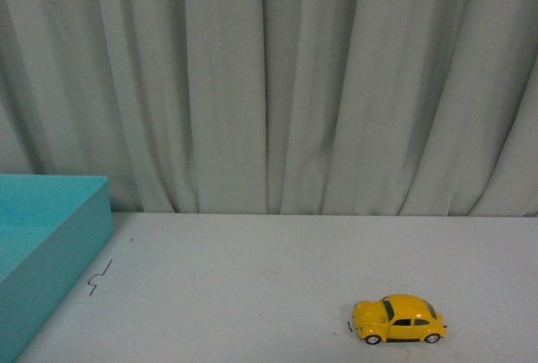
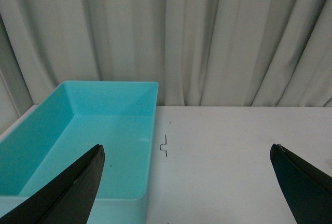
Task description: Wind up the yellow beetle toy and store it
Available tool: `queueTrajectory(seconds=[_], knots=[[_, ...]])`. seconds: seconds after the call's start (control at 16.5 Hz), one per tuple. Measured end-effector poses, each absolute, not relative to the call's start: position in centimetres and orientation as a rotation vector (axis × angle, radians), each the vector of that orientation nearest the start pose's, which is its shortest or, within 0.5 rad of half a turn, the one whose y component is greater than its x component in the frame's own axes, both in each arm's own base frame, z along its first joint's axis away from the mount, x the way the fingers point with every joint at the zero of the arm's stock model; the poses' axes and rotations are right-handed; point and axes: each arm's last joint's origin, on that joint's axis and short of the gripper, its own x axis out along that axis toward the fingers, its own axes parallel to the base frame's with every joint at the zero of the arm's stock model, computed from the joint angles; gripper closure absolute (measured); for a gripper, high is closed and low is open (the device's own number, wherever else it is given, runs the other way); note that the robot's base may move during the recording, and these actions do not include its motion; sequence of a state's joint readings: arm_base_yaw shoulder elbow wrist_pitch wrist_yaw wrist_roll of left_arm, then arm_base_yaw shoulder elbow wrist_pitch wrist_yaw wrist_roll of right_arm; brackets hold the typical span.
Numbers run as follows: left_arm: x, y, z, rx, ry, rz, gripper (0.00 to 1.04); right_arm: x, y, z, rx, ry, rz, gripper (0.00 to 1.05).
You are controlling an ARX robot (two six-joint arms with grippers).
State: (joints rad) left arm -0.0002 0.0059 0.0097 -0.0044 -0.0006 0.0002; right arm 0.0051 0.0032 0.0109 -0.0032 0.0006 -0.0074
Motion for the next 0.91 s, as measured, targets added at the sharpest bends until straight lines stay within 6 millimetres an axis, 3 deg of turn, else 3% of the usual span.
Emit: queueTrajectory(seconds=[0.91], knots=[[9.75,0.0,16.61,0.0,-0.001,0.0,0.07,9.73,0.05,16.65,-0.007,-0.003,0.005,0.07]])
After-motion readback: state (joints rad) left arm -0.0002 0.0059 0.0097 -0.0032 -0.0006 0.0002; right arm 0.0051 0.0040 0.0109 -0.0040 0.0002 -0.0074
